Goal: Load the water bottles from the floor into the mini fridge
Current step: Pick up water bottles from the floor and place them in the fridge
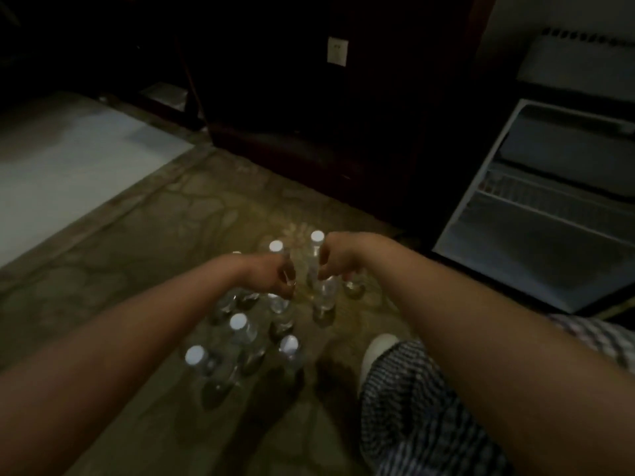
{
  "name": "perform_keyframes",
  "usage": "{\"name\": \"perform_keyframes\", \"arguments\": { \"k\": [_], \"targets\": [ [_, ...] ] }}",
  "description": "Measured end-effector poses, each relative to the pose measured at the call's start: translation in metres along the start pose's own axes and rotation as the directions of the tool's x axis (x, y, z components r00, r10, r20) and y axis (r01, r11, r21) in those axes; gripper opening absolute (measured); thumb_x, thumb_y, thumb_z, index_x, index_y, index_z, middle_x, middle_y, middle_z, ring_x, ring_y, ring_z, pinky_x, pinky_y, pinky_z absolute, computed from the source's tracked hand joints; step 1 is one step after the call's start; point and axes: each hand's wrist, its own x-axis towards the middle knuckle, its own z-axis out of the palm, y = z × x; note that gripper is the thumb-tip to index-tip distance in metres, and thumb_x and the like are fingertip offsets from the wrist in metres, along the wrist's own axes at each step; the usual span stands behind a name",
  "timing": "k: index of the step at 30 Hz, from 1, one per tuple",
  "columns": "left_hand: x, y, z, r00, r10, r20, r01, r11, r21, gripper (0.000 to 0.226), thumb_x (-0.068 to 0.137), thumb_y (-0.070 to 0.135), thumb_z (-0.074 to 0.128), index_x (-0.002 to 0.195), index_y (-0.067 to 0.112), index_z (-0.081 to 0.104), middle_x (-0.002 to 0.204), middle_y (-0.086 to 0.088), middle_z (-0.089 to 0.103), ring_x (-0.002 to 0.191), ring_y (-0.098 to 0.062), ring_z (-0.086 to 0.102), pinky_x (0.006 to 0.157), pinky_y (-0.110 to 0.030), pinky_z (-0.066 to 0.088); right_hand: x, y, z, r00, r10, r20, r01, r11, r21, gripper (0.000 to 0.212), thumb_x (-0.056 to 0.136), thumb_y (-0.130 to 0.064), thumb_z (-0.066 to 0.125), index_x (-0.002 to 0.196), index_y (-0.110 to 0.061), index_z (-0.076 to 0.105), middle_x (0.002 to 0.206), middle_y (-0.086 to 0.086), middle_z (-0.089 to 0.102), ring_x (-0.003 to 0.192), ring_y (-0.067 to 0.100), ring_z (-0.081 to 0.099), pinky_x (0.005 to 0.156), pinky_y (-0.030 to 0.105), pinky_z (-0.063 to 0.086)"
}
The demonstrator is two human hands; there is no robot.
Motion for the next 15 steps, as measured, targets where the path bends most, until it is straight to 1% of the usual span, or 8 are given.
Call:
{"name": "perform_keyframes", "arguments": {
  "k": [1,3,4,5,7,9,12,15],
  "targets": [
    [-0.003,-0.009,0.011,1.0,-0.01,0.018,0.01,1.0,-0.008,0.048,0.088,0.027,0.061,0.133,0.016,0.047,0.129,-0.002,0.055,0.115,-0.019,0.055,0.099,-0.032,0.045,0.002,-0.006,0.015,1.0,0.001,0.008,-0.001,1.0,-0.01,0.034,0.089,-0.023,0.061,0.121,-0.011,0.057,0.103,0.004,0.059,0.081,0.016,0.061,0.065,0.025,0.049],
    [-0.003,-0.025,0.036,0.998,-0.038,0.042,0.039,0.999,-0.019,0.052,0.086,0.029,0.062,0.134,0.019,0.045,0.131,-0.002,0.054,0.117,-0.019,0.054,0.102,-0.037,0.044,0.007,-0.015,0.044,1.0,-0.001,0.012,0.002,1.0,-0.021,0.034,0.088,-0.022,0.061,0.12,-0.013,0.056,0.112,0.007,0.059,0.098,0.022,0.06,0.08,0.031,0.051],
    [-0.002,-0.033,0.05,0.997,-0.052,0.061,0.054,0.998,-0.039,0.053,0.086,0.029,0.063,0.134,0.019,0.044,0.131,-0.002,0.054,0.118,-0.019,0.053,0.102,-0.038,0.044,0.01,-0.018,0.058,1.0,-0.012,0.012,0.013,1.0,-0.023,0.034,0.088,-0.021,0.06,0.12,-0.012,0.056,0.116,0.008,0.058,0.103,0.023,0.058,0.085,0.033,0.049],
    [0.0,-0.039,0.064,0.995,-0.058,0.078,0.063,0.996,-0.061,0.053,0.085,0.028,0.063,0.134,0.019,0.044,0.133,-0.002,0.053,0.119,-0.02,0.052,0.103,-0.039,0.044,0.012,-0.021,0.072,1.0,-0.026,0.014,0.026,0.999,-0.025,0.033,0.089,-0.02,0.06,0.12,-0.011,0.056,0.119,0.009,0.058,0.106,0.024,0.058,0.087,0.033,0.048],
    [0.005,-0.05,0.09,0.994,-0.055,0.097,0.064,0.993,-0.098,0.053,0.085,0.027,0.064,0.133,0.019,0.044,0.135,-0.003,0.05,0.121,-0.022,0.05,0.104,-0.039,0.043,0.019,-0.021,0.098,0.999,-0.049,0.001,0.049,0.998,-0.041,0.032,0.088,-0.02,0.06,0.119,-0.011,0.057,0.122,0.01,0.058,0.109,0.025,0.057,0.084,0.032,0.045],
    [0.008,-0.059,0.111,0.994,-0.049,0.099,0.064,0.986,-0.153,0.058,0.084,0.027,0.065,0.136,0.02,0.041,0.14,-0.005,0.047,0.125,-0.024,0.048,0.105,-0.038,0.041,0.027,-0.016,0.119,0.999,-0.041,-0.027,0.039,0.997,-0.071,0.035,0.086,-0.02,0.063,0.119,-0.01,0.057,0.123,0.01,0.058,0.109,0.026,0.058,0.082,0.032,0.047],
    [0.012,-0.071,0.138,0.997,-0.038,0.073,0.059,0.945,-0.322,0.068,0.085,0.023,0.065,0.143,0.019,0.031,0.144,-0.004,0.042,0.134,-0.024,0.04,0.108,-0.035,0.033,0.039,-0.008,0.143,1.0,0.003,-0.02,-0.004,0.998,-0.058,0.041,0.084,-0.019,0.064,0.123,-0.01,0.056,0.125,0.012,0.058,0.11,0.027,0.058,0.092,0.038,0.05],
    [0.022,-0.085,0.164,0.999,-0.035,0.012,0.036,0.871,-0.49,0.079,0.081,0.015,0.07,0.146,0.019,0.025,0.148,-0.004,0.037,0.137,-0.023,0.034,0.109,-0.031,0.031,0.05,-0.004,0.156,1.0,0.014,-0.004,-0.014,0.999,-0.045,0.035,0.085,-0.021,0.063,0.118,-0.011,0.057,0.12,0.011,0.06,0.107,0.026,0.059,0.092,0.039,0.05]
  ]
}}
